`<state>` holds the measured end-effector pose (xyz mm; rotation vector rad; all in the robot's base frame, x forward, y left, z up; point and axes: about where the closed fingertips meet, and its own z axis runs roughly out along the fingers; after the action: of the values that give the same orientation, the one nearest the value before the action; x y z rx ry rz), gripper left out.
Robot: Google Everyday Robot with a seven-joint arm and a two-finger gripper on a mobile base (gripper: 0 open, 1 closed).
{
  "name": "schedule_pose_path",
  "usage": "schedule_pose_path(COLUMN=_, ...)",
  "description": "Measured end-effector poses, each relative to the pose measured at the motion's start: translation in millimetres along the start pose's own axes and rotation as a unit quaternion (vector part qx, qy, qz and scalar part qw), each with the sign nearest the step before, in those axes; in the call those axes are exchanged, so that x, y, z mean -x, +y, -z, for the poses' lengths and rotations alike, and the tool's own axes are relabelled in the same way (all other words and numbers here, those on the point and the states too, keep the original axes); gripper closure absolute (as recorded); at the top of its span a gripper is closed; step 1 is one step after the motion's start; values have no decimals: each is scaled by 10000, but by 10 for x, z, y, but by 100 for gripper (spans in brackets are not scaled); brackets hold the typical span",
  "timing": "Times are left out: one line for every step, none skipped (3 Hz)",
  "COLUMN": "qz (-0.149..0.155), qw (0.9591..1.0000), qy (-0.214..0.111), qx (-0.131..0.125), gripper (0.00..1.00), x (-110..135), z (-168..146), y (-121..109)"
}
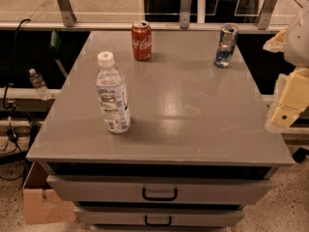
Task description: Move blue plastic bottle near redbull can
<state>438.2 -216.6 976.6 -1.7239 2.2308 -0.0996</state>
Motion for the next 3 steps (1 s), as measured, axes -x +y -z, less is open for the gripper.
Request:
schedule_pose_path(qz=0, qw=10000, qy=0, qx=-1, gripper=0, x=0, z=0, y=0)
schedule_pose_path(qz=72, qw=9989, qy=-405, qx=232, gripper=0, x=249, z=-211, y=38)
schedule_pose_path(qz=187, qw=9911, qy=-1149, qx=650, gripper=0, x=704, z=-616, y=54)
